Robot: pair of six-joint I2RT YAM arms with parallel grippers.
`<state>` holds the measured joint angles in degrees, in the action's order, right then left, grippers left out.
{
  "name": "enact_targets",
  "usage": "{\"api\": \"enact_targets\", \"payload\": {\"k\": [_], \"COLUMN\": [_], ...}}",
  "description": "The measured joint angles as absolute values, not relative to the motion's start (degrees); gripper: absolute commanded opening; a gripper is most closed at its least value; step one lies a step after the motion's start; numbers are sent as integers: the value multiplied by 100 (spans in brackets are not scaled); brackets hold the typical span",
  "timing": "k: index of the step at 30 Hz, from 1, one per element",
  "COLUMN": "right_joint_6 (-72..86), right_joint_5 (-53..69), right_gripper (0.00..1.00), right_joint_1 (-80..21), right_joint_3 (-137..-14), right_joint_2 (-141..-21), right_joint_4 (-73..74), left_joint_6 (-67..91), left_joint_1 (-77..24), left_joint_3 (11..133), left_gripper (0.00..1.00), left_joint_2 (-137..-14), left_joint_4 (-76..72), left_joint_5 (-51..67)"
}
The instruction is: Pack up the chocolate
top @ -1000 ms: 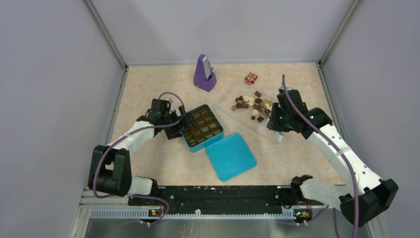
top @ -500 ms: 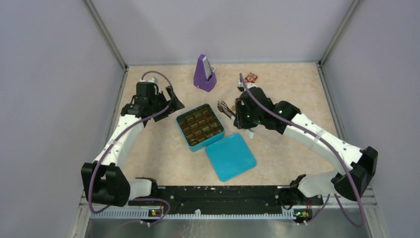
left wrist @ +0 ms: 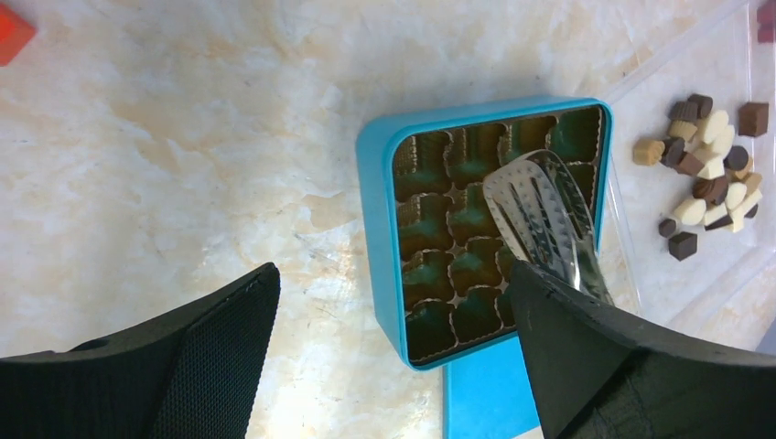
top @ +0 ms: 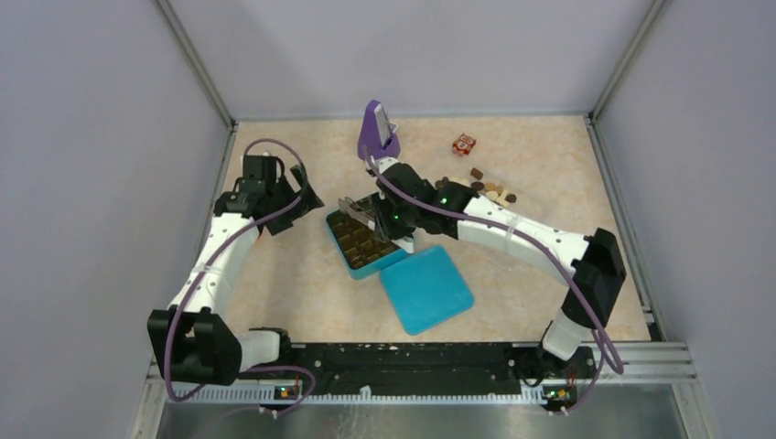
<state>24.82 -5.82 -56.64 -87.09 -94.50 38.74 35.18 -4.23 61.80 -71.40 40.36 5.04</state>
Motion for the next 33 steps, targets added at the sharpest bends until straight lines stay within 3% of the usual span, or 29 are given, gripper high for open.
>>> {"api": "enact_targets", "payload": {"k": [16,27,33], "right_joint_6": [2318,2314,2316], "right_joint_5": [-268,-215,-217], "right_gripper": [0,27,28], "right_joint_1": [-5701,-5721,-5728], "right_joint_3": [-8938,-8938,-8943], "right_joint_2": [-10055,-10110,-10114], "right_joint_4": [3732,3658,3621], "left_joint_6": [3590,3588,3586], "left_joint_1": [-132,-117,-117], "left_joint_3": [6180,6180,6180], "left_gripper": [99,99,99], "left_joint_2": [-6877,-6877,-6877], "left_joint_4": [4121,4121,4121], "left_joint_5": [296,314,311]}}
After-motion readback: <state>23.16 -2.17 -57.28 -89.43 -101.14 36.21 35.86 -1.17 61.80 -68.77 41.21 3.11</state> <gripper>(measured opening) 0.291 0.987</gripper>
